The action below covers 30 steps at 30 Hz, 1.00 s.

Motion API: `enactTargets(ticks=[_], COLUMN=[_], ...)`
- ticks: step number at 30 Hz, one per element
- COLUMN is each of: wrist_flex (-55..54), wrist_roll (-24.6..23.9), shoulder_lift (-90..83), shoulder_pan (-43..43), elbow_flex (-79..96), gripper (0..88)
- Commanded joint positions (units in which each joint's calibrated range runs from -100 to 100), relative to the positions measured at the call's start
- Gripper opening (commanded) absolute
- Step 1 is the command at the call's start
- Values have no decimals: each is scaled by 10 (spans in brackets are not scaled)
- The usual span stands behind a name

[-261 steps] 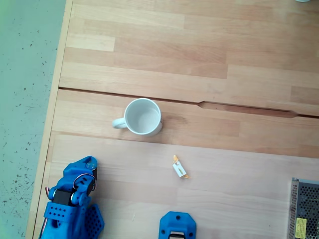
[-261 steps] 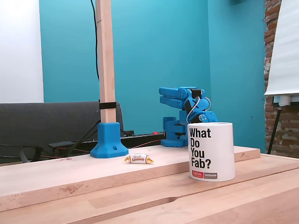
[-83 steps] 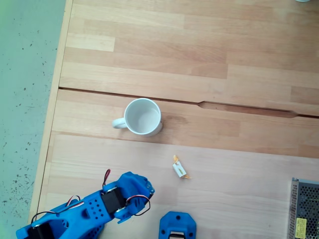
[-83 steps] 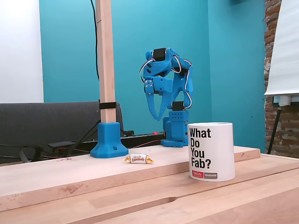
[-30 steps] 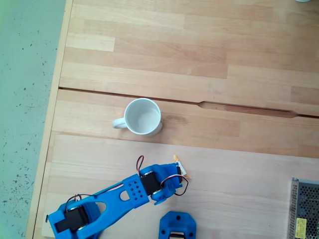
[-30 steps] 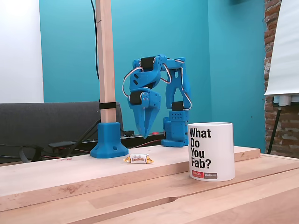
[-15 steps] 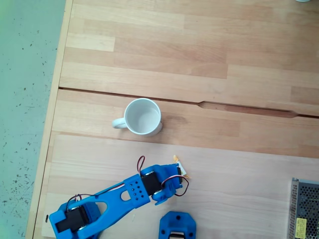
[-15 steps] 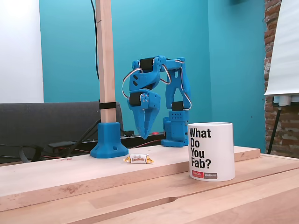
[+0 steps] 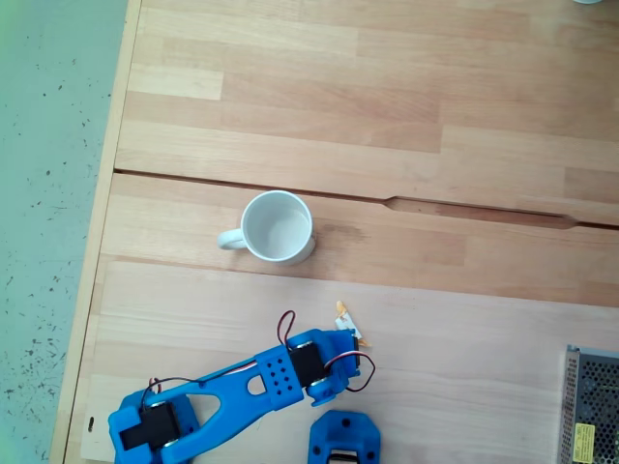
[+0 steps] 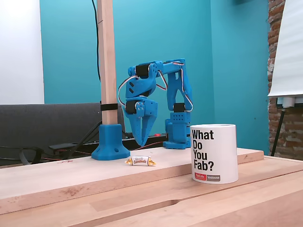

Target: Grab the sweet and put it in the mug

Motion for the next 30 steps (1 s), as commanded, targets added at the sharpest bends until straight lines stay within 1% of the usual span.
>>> enactTargets(ticks=[1, 7, 14, 16, 30], wrist_flex=[-5, -5, -5, -5, -5], wrist_roll=[6, 10, 47, 50, 33], shoulder_lift=[-9, -8, -7, -7, 40], shoulder_pan=[3, 2, 2, 2, 2], elbow_flex=[-30, -30, -31, -31, -103], gripper=[0, 0, 0, 0, 0])
